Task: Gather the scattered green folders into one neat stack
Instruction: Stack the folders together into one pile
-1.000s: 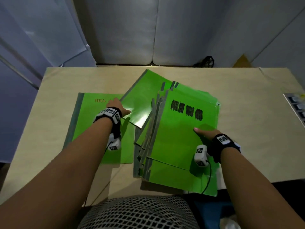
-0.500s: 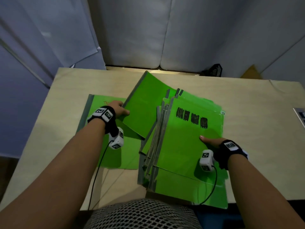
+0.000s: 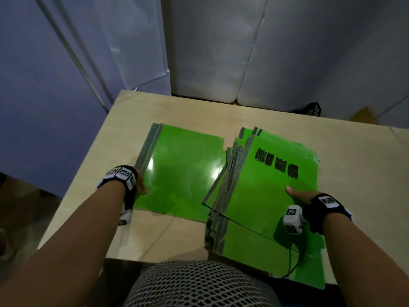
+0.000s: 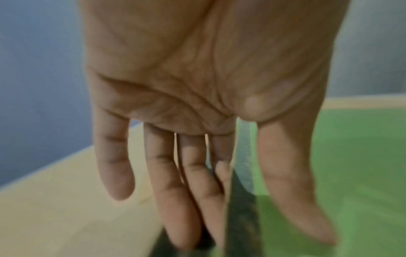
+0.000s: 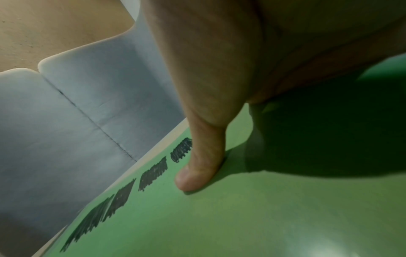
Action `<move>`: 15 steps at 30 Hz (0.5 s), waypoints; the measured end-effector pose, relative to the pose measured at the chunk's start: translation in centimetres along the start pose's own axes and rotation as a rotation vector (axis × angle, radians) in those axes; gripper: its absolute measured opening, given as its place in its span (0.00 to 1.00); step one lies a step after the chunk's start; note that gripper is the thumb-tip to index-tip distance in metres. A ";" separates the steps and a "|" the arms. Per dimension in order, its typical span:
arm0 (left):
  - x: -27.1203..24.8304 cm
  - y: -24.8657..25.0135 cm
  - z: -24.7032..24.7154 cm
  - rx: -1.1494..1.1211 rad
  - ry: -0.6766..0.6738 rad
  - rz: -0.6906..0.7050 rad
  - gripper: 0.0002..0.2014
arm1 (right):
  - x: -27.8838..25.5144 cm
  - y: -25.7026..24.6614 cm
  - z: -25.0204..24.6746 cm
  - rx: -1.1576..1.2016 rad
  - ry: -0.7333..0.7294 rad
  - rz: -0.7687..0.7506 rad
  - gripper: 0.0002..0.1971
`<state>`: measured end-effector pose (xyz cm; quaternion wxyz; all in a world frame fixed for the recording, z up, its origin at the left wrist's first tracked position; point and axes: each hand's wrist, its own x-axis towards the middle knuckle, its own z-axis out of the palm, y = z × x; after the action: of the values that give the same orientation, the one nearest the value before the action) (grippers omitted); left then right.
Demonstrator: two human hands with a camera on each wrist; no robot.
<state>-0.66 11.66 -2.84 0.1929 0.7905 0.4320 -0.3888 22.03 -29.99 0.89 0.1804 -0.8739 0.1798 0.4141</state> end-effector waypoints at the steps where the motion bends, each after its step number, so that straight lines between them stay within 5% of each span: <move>1: -0.4 -0.5 -0.1 -0.030 0.037 -0.036 0.31 | -0.1 0.1 0.3 0.019 -0.011 0.014 0.50; 5: -1.4 0.2 -0.4 -0.181 0.250 -0.102 0.52 | -0.5 0.2 0.4 -0.014 0.024 -0.014 0.45; 8: -1.3 1.5 0.7 -0.424 0.269 -0.115 0.61 | -0.9 0.0 0.4 -0.032 0.041 -0.044 0.44; 11: -0.9 1.7 2.2 -0.538 0.278 -0.150 0.59 | -1.3 0.1 0.8 -0.060 0.041 -0.059 0.41; 15: -1.7 1.9 -0.5 -0.675 0.258 -0.053 0.41 | -1.5 0.6 1.2 -0.111 0.044 -0.095 0.31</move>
<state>0.55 10.01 -1.29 0.3767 0.7136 0.5770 -0.1261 20.04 -29.74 1.30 0.1470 -0.8990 0.1190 0.3950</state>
